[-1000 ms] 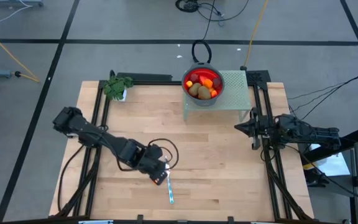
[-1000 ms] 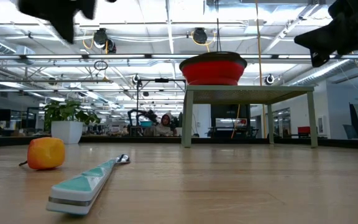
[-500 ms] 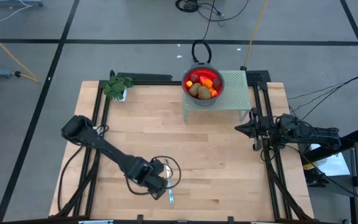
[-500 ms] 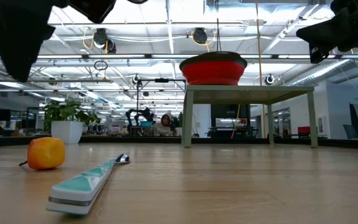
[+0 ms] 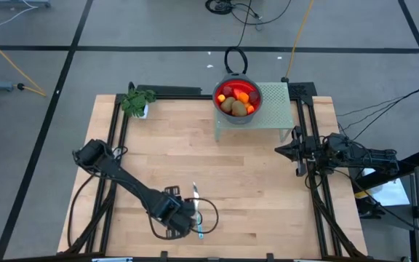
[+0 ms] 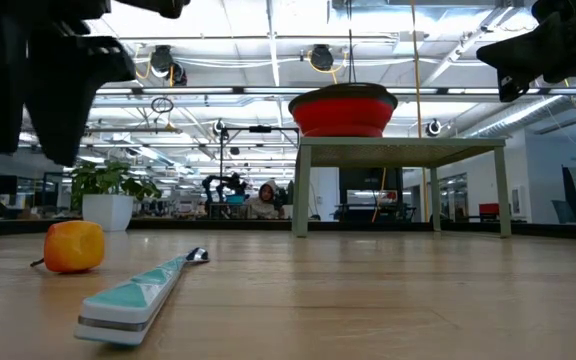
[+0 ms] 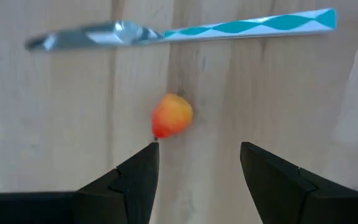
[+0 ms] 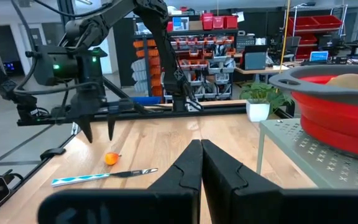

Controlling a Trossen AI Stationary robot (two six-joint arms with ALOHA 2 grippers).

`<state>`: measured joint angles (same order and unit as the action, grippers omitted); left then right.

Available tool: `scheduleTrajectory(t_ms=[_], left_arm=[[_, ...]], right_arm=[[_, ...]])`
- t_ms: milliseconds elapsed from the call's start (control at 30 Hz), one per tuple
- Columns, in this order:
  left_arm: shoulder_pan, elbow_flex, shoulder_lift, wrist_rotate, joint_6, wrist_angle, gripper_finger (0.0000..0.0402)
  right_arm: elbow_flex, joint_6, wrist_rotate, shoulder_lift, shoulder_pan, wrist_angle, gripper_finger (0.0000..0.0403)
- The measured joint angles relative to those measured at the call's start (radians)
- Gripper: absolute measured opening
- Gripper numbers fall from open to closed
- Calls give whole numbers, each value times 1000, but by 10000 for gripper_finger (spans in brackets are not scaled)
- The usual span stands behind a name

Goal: Pick & Place Fruit
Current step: Put the peach into the red strainer bowl on the shelf

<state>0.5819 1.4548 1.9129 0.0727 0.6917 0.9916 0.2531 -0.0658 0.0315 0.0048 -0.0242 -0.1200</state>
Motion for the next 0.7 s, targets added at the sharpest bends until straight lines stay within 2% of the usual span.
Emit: scheduleTrajectory(t_ms=[267, 433, 567, 700], left_arm=[[3, -23, -1, 91, -241, -1, 225], [3, -75, -1, 85, -272, -16, 225], [3, -110, -1, 120, -292, -35, 225], [0, -154, -1, 115, -354, -132, 225]], right_arm=[[0, 0, 0, 0, 0, 0, 0], [0, 0, 0, 0, 0, 0, 0], [0, 0, 0, 0, 0, 0, 0], [0, -1, 0, 0, 0, 0, 0]])
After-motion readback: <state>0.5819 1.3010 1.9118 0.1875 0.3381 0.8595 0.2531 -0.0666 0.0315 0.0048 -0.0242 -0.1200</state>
